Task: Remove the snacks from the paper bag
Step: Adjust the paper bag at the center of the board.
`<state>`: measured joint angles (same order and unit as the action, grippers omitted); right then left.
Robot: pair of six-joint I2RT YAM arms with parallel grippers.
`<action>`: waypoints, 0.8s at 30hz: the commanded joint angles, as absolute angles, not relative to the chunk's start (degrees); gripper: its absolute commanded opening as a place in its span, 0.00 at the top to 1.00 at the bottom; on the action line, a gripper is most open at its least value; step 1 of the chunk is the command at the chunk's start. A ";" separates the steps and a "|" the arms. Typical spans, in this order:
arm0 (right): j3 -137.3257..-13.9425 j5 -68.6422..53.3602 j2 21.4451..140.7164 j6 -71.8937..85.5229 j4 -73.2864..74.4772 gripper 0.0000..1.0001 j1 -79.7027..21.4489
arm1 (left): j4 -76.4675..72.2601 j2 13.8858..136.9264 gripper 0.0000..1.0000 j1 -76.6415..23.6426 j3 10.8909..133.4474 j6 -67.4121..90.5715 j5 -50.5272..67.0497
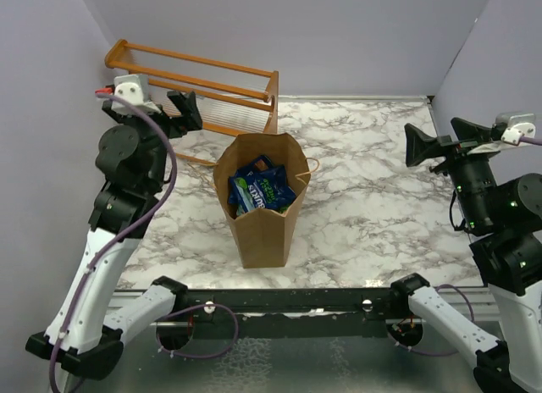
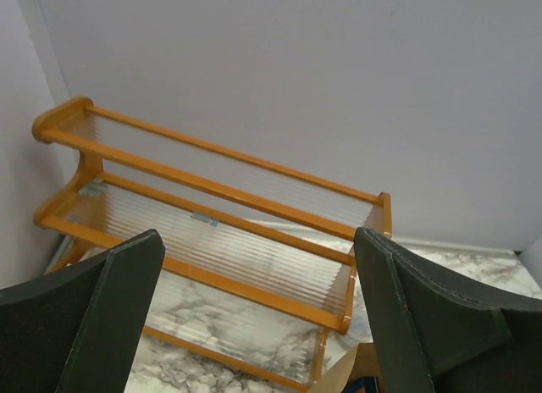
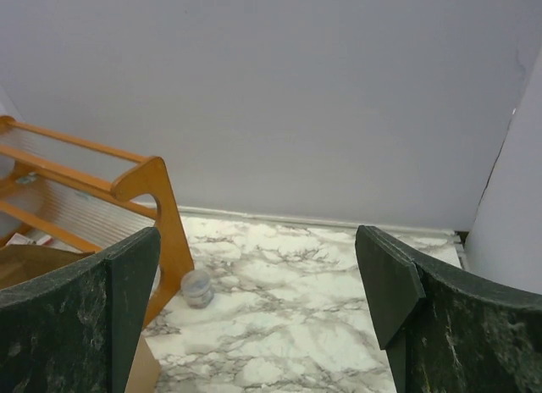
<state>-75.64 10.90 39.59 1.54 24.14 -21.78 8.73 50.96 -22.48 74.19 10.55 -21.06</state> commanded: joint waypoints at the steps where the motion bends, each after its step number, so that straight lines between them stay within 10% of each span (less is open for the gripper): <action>1: -76.04 13.19 41.60 4.00 26.98 0.01 -23.07 | 15.21 56.20 0.02 -21.47 78.56 14.48 -20.92; 24: -69.09 0.61 44.99 9.30 26.23 0.01 -25.46 | 37.97 62.91 0.01 -9.91 71.94 38.43 -8.54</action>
<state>-70.50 4.99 45.32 7.46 26.72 -25.08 36.97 67.20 -11.46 76.73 30.09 -15.99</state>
